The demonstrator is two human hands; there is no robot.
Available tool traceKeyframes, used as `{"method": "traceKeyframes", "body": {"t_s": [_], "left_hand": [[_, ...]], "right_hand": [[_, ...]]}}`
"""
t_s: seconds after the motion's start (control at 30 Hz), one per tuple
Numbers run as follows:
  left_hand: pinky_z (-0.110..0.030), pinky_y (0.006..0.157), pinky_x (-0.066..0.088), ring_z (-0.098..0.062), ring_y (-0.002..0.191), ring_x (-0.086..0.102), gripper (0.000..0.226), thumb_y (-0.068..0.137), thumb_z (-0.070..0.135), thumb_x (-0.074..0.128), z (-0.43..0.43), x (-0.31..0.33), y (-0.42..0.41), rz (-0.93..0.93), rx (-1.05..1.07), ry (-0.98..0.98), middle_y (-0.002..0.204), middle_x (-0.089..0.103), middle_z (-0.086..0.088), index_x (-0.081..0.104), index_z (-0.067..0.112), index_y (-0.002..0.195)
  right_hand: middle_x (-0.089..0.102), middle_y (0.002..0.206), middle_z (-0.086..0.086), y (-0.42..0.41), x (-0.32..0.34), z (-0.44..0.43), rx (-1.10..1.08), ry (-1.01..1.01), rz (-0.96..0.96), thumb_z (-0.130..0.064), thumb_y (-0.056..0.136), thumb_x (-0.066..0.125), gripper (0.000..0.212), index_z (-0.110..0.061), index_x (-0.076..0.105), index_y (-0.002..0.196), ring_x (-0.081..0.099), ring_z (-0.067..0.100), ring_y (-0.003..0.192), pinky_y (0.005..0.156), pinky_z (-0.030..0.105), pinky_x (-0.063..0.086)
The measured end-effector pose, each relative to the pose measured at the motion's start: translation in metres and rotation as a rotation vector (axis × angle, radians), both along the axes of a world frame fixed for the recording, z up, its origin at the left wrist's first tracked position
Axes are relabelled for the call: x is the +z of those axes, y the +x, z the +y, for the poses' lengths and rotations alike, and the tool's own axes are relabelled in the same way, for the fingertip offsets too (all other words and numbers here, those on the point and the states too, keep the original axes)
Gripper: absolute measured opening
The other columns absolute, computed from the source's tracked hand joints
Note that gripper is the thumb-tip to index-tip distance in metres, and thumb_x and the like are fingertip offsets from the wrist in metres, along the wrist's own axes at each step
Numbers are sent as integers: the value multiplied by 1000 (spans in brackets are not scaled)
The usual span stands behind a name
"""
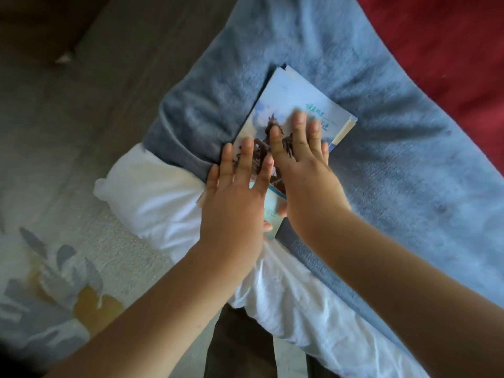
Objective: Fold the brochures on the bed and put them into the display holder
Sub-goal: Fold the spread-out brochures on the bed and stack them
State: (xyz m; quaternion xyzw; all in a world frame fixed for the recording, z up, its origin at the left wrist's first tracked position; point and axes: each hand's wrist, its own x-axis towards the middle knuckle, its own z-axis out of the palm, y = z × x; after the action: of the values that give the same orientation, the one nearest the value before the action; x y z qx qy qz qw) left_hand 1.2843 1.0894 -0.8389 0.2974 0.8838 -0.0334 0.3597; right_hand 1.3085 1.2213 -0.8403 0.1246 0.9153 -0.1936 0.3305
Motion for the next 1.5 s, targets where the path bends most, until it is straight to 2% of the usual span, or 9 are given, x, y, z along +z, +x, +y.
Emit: {"method": "traceKeyframes", "body": {"t_s": [0.23,0.53,0.63,0.7,0.77,0.87,1.03,1.27,1.5], "left_hand": [[-49,127,0,-36,156,-17,103,87,59,64,6,-1,0,7,21,-23,169,-24,-8,-1,35,163],[-51,126,8,-39,156,-12,120,78,58,78,4,14,-5,73,-22,-40,170,-17,-10,-1,31,163],[-55,125,11,-43,156,-7,117,76,49,83,7,25,1,104,-16,-55,171,-9,-13,9,26,164],[-56,125,8,-43,156,-4,100,85,36,79,10,32,4,142,5,-36,171,-2,-16,19,20,163],[-57,125,6,-41,157,0,77,94,21,68,22,37,11,246,-5,19,171,9,-16,29,14,160],[-62,122,13,-43,155,11,63,96,14,59,56,38,32,329,-85,80,167,23,-15,38,6,154],[-54,125,7,-35,158,4,69,105,39,45,142,25,105,248,-118,223,171,11,-14,21,8,161],[-44,127,2,-27,159,-2,74,106,48,35,257,15,204,136,-245,359,172,-1,-11,11,7,163],[-40,128,-3,-24,159,-6,68,108,49,28,352,20,280,32,-366,357,172,-5,-5,7,18,164]], "right_hand": [[-27,169,13,4,-11,2,-47,-41,64,-14,94,69,104,-26,-5,166,-24,37,155,116,42,-17],[-24,171,2,8,-7,15,-57,-146,166,-6,82,81,122,-35,-4,165,-21,24,157,119,34,-11],[-18,172,-3,22,1,26,-56,-195,258,-17,79,88,123,-38,2,165,-16,17,159,124,32,1],[-14,173,-1,37,3,35,6,-170,305,-38,80,87,118,-35,5,166,-12,17,159,125,32,-1],[-10,174,2,63,3,48,52,-102,365,-55,89,73,103,-31,8,166,-10,19,160,127,34,-6],[-5,174,1,122,3,78,34,-35,400,-59,99,54,84,-31,12,166,-6,18,160,127,37,-7],[8,174,1,234,7,154,-50,92,417,-58,103,45,71,-31,22,165,7,21,161,130,46,3],[-9,174,0,345,21,250,-307,273,245,-66,103,28,71,-39,8,165,-8,24,160,129,51,-1],[-14,173,4,418,25,301,-420,262,229,-61,105,25,70,-35,1,166,-12,23,160,130,47,-2]]}}
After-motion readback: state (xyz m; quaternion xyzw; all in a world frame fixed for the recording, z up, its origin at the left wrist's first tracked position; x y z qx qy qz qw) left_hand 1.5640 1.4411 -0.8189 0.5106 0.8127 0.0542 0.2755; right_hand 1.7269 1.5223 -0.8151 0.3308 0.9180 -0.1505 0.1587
